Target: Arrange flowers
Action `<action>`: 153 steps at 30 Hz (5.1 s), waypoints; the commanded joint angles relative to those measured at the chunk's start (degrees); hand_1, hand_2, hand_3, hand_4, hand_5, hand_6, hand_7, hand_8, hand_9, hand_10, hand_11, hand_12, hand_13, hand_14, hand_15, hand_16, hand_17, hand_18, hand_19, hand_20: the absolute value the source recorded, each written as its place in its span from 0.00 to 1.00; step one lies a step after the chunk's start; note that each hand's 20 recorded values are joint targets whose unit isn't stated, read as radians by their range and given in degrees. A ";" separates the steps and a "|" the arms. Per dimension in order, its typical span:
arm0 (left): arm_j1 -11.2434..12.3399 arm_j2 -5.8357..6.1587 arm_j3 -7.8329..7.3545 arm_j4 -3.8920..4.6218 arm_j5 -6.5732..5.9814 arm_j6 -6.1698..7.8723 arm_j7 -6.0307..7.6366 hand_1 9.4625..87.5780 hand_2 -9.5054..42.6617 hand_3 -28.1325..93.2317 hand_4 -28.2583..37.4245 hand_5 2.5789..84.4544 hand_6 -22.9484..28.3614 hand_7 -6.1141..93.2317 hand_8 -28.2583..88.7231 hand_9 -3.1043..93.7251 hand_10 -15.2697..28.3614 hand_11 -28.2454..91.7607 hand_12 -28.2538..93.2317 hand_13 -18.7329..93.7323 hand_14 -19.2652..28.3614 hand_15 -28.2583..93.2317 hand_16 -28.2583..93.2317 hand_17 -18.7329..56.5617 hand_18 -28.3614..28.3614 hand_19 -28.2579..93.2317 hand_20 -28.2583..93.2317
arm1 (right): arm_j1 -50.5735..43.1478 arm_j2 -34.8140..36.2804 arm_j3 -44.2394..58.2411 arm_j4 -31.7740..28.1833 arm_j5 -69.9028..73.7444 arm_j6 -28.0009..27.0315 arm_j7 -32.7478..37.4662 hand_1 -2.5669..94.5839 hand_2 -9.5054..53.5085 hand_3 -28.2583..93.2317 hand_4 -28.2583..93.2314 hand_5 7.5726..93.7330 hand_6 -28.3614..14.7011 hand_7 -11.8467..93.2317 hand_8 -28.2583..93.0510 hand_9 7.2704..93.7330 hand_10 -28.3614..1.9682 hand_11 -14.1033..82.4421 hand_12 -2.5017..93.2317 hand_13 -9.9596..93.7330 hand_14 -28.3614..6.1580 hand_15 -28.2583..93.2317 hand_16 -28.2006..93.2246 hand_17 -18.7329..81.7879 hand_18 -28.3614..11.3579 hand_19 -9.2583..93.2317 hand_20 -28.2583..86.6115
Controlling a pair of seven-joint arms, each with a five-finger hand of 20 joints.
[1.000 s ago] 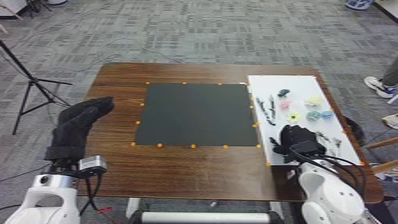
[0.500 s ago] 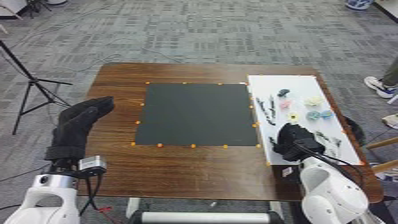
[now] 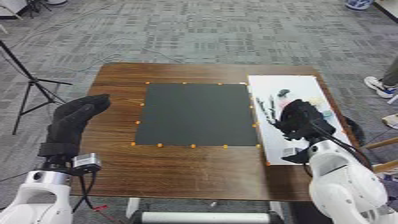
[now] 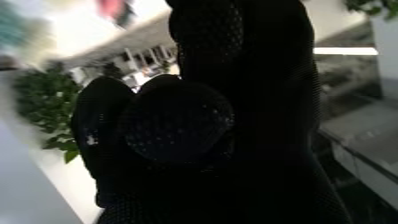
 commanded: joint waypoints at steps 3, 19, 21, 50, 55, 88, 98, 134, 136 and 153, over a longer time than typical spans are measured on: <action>0.80 2.78 -3.96 3.20 -0.86 3.18 0.05 0.21 0.08 0.81 0.18 0.61 0.50 0.24 0.19 0.53 0.65 0.39 0.34 0.51 0.76 0.37 0.24 0.36 0.70 0.30 0.38 | 10.48 -2.41 -5.88 -0.72 10.59 -3.55 1.51 0.97 0.02 0.00 0.66 0.77 0.62 0.46 0.42 1.00 0.65 0.49 0.32 1.00 0.81 0.75 0.46 0.86 0.39 1.00 0.70; -0.37 3.93 -5.31 5.24 -3.39 5.80 0.75 0.17 0.11 0.82 0.14 0.62 0.49 0.24 0.18 0.54 0.65 0.39 0.34 0.51 0.75 0.37 0.24 0.36 0.70 0.30 0.38 | 25.97 -10.24 -22.35 10.23 26.69 -6.26 7.16 0.96 0.01 0.00 0.67 0.79 0.59 0.46 0.40 1.00 0.63 0.48 0.28 1.00 0.79 0.75 0.46 0.87 0.40 1.00 0.73; -0.17 4.00 -5.50 5.62 -3.57 6.09 0.80 0.17 0.12 0.82 0.13 0.62 0.49 0.24 0.18 0.54 0.65 0.39 0.34 0.51 0.75 0.37 0.24 0.36 0.70 0.30 0.38 | 27.02 -11.77 -23.36 11.53 27.78 -5.71 7.85 0.96 0.01 0.00 0.67 0.79 0.59 0.46 0.39 1.00 0.63 0.48 0.28 1.00 0.79 0.76 0.46 0.87 0.40 1.00 0.73; -3.15 5.03 -2.31 11.69 -4.24 7.85 -1.04 0.14 0.22 0.84 0.05 0.64 0.49 0.25 0.18 0.57 0.66 0.39 0.34 0.52 0.75 0.37 0.23 0.37 0.69 0.30 0.38 | 33.23 -20.74 -32.93 24.48 36.59 -5.49 16.05 0.97 0.05 0.00 0.60 0.79 0.57 0.46 0.33 1.00 0.58 0.30 0.19 1.00 0.76 0.74 0.44 0.87 0.40 1.00 0.71; -3.63 5.13 -1.64 11.36 -3.96 7.40 -0.79 0.14 0.21 0.84 0.05 0.64 0.49 0.25 0.18 0.56 0.66 0.39 0.34 0.52 0.75 0.37 0.23 0.37 0.69 0.30 0.38 | 34.32 -21.14 -34.17 25.68 35.57 -5.15 16.40 0.96 0.10 0.00 0.58 0.77 0.56 0.46 0.31 1.00 0.58 0.25 0.17 1.00 0.75 0.73 0.43 0.87 0.42 1.00 0.68; -3.04 4.89 -1.84 10.13 -4.23 7.09 -0.83 0.14 0.18 0.83 0.07 0.64 0.49 0.25 0.18 0.56 0.66 0.40 0.34 0.52 0.75 0.38 0.23 0.36 0.69 0.30 0.38 | 34.34 -14.75 -32.50 16.94 48.88 -13.62 10.91 0.37 0.29 0.66 0.14 0.69 0.56 0.28 0.16 0.71 0.37 0.24 0.15 0.84 0.43 0.63 0.48 0.60 0.10 0.94 0.63; -3.57 5.02 -1.56 10.32 -4.01 5.91 -0.71 0.15 0.18 0.83 0.07 0.63 0.49 0.24 0.18 0.56 0.66 0.40 0.34 0.52 0.75 0.38 0.23 0.36 0.70 0.30 0.38 | 33.95 -14.28 -30.50 14.94 45.03 -35.84 5.64 0.22 0.40 0.58 0.14 0.55 0.46 0.17 0.17 0.51 0.35 0.20 0.12 0.68 0.17 0.64 0.45 0.48 0.02 0.84 0.64; -5.74 4.51 0.06 11.04 -4.13 4.26 -1.34 0.14 0.18 0.83 0.07 0.63 0.49 0.24 0.18 0.56 0.66 0.40 0.34 0.52 0.76 0.39 0.24 0.33 0.72 0.31 0.38 | 33.25 -19.78 -28.06 25.57 43.55 -47.21 10.83 0.22 0.41 0.58 0.14 0.54 0.43 0.16 0.18 0.52 0.34 0.21 0.10 0.75 0.22 0.72 0.45 0.53 0.00 0.92 0.69; -5.83 4.43 0.23 11.11 -4.20 4.17 -1.26 0.14 0.18 0.83 0.07 0.63 0.49 0.24 0.18 0.56 0.66 0.40 0.34 0.52 0.76 0.39 0.24 0.33 0.72 0.31 0.38 | 33.31 -19.97 -28.07 25.94 43.30 -46.78 10.23 0.22 0.41 0.58 0.14 0.54 0.43 0.16 0.18 0.51 0.34 0.21 0.10 0.75 0.23 0.72 0.45 0.53 0.00 0.92 0.69; -6.92 4.04 1.41 11.59 -4.31 3.73 -1.00 0.14 0.18 0.83 0.07 0.63 0.49 0.24 0.18 0.55 0.66 0.40 0.34 0.52 0.77 0.40 0.24 0.32 0.72 0.31 0.38 | 34.53 -21.37 -27.41 27.95 42.04 -45.46 7.79 0.22 0.40 0.60 0.14 0.53 0.44 0.16 0.18 0.50 0.36 0.20 0.10 0.74 0.22 0.72 0.44 0.52 0.00 0.92 0.69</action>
